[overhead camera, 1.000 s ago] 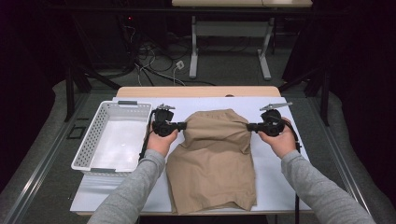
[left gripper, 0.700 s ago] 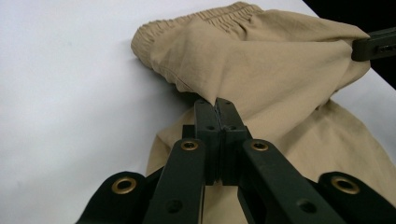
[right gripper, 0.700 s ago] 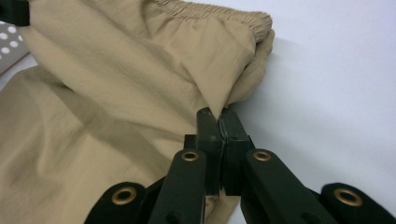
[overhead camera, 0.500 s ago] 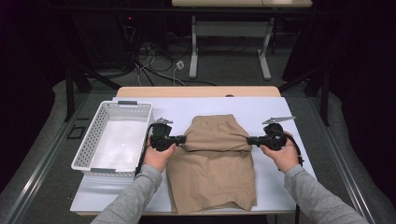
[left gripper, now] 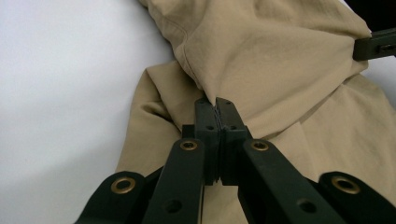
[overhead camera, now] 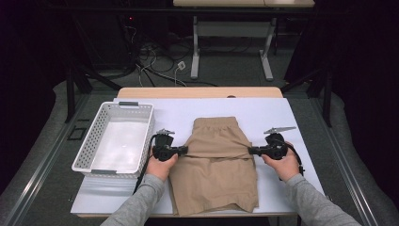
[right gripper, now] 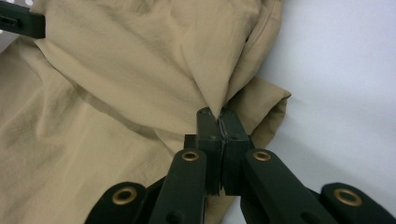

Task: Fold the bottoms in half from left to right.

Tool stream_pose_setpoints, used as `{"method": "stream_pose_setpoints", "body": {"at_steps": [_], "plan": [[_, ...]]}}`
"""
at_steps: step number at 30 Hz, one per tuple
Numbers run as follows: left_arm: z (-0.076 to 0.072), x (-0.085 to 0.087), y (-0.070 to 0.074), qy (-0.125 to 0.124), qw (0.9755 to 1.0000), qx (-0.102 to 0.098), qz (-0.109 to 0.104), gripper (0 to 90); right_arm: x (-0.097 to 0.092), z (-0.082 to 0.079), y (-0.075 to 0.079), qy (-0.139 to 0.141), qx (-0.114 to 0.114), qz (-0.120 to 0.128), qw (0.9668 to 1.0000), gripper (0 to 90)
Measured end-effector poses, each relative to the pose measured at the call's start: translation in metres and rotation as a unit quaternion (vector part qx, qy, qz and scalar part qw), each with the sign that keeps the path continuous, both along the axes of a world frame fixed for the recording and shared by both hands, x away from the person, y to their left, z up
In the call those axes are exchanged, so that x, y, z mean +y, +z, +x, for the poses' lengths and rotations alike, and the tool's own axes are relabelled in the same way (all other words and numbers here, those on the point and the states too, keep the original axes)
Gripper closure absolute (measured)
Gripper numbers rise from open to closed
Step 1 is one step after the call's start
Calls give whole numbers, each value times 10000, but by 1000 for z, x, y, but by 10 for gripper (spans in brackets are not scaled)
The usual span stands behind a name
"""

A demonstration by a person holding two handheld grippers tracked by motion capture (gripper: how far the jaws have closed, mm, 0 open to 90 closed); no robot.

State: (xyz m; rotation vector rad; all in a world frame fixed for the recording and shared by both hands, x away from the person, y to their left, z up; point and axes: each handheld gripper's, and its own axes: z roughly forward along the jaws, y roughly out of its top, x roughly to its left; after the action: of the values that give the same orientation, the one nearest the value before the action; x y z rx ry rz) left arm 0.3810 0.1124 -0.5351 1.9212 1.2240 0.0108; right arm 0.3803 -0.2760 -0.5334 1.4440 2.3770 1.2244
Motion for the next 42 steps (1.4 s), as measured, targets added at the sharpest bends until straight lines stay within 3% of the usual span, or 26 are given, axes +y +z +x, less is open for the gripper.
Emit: {"method": "stream_pose_setpoints", "body": {"at_steps": [12,19,31,42], "plan": [[-3,-3,-15,-9,9998,140,127,894,1,-3,-12,2,81,-8,10000,891],[-3,-3,-15,20,9998,166,139,889,0,-4,-14,-26,120,53,9999,890],[-4,0,-2,191,9995,142,186,788,-4,-5,-1,-173,180,191,9995,818],[-4,-3,19,268,9994,48,225,635,-3,-3,19,-180,40,182,9997,718]]}}
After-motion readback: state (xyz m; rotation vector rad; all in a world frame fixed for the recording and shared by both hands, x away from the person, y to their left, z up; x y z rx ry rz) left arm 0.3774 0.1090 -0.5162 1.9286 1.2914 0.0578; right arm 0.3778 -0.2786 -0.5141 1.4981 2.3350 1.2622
